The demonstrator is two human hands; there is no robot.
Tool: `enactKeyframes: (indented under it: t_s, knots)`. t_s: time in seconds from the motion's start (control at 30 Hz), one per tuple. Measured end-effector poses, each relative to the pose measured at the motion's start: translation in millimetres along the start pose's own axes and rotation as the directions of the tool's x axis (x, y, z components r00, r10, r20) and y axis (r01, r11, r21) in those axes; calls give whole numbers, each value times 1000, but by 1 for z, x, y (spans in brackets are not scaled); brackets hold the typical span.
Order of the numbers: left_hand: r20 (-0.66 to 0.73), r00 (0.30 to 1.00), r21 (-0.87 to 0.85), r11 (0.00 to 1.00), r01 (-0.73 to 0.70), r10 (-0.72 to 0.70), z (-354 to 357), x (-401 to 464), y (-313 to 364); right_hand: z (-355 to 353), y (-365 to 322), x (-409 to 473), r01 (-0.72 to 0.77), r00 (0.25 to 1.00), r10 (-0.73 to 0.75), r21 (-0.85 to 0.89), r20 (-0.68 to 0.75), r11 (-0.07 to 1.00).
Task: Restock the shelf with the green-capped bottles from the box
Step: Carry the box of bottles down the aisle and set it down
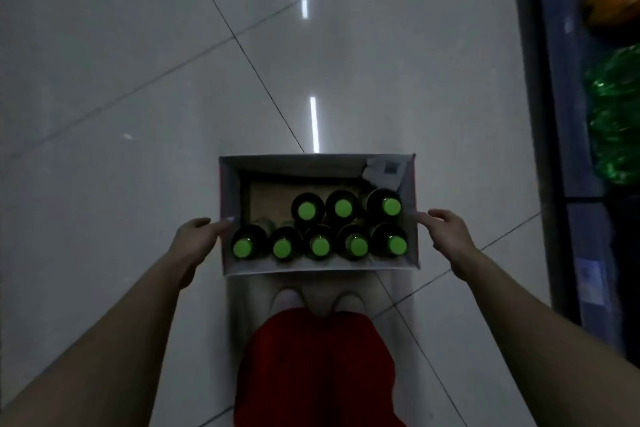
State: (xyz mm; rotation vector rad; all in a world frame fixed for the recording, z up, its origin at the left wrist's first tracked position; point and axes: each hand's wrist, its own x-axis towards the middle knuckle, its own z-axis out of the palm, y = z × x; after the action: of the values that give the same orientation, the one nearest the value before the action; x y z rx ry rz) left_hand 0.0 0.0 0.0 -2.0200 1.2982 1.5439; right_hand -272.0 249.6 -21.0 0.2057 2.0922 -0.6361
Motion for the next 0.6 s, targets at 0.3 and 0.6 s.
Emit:
enactKeyframes:
  t_s: [0.3, 0.6]
  knots:
    - [-129, 985, 174, 980, -96, 119, 35, 68, -20, 41, 26, 55, 137, 985, -162, -320, -53, 938]
    - [9, 952, 626, 741, -244, 306, 7, 49, -24, 23, 27, 36, 197, 975, -220, -476, 6, 857]
